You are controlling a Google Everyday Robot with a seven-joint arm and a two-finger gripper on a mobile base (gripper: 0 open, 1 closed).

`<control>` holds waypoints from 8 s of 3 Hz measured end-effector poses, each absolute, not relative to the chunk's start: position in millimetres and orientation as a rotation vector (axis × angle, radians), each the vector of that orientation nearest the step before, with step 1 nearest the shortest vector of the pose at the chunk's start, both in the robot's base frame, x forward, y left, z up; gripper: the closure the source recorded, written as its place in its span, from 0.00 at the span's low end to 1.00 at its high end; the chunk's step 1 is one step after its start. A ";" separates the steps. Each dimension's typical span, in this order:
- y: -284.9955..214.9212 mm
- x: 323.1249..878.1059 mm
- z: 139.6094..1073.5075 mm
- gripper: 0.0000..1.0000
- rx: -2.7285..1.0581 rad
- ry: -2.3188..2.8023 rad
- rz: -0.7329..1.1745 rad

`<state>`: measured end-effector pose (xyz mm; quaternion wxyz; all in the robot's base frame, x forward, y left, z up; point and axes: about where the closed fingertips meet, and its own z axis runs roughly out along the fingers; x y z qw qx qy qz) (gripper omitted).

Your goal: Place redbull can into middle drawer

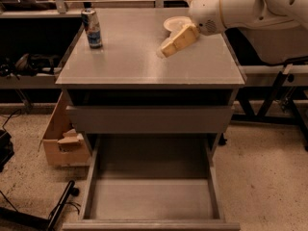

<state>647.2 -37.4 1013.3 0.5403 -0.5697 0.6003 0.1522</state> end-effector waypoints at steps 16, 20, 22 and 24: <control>179.8 845.9 993.2 1.00 -1.052 1.335 0.736; 57.8 574.2 1164.4 1.00 -0.833 1.360 0.706; -3.4 541.8 970.8 1.00 -0.751 1.640 0.729; 18.2 550.9 722.4 1.00 -0.845 1.694 0.616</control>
Offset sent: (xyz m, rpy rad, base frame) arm 0.1866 0.1017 -0.0546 0.3595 0.0789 -0.0961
